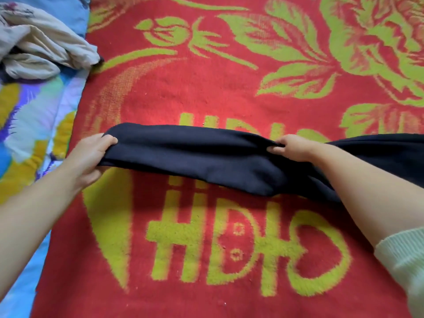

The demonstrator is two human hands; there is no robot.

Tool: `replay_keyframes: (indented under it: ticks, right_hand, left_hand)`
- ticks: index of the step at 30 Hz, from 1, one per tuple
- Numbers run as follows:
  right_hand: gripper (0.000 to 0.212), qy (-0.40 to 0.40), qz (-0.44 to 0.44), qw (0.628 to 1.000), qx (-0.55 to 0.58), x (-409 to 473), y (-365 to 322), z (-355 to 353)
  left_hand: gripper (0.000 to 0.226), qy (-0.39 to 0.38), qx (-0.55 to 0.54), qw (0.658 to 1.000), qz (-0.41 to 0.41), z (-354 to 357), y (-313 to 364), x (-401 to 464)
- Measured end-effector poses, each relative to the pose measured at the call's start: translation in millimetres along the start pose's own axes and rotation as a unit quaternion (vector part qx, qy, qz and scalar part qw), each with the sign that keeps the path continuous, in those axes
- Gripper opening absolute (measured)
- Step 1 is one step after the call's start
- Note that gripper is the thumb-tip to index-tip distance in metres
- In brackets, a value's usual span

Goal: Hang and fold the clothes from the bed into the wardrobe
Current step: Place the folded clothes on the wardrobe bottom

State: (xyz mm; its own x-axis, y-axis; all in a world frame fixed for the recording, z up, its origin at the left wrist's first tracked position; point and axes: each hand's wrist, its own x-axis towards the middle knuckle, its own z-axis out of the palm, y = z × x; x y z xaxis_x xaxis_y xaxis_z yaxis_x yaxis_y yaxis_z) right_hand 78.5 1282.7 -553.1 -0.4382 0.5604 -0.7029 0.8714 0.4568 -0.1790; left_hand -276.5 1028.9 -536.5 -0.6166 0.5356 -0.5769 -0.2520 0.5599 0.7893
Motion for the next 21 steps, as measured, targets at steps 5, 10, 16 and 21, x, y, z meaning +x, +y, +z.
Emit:
replay_keyframes:
  ticks: [5, 10, 16, 21]
  right_hand:
    - [0.024, -0.051, -0.048, 0.997, 0.031, -28.4, -24.9, -5.7]
    - [0.055, 0.139, -0.042, 0.989, 0.004, -44.5, -34.3, 45.4]
    - [0.063, 0.291, -0.070, 0.952, -0.058, -118.5, 14.7, 87.2]
    - [0.069, 0.309, 0.010, 0.951, -0.030, -203.7, 126.0, 133.4]
  left_hand:
    - [0.017, 0.022, 0.033, 0.999, 0.006, -65.0, -38.3, -23.9]
    - [0.033, 0.143, 0.222, 0.964, -0.017, -54.6, -80.8, -15.1]
    - [0.073, 0.143, 0.477, 0.842, 0.208, 60.0, -41.8, -70.6]
    - [0.080, -0.088, 0.542, 0.720, 0.424, 197.9, -39.0, -147.1]
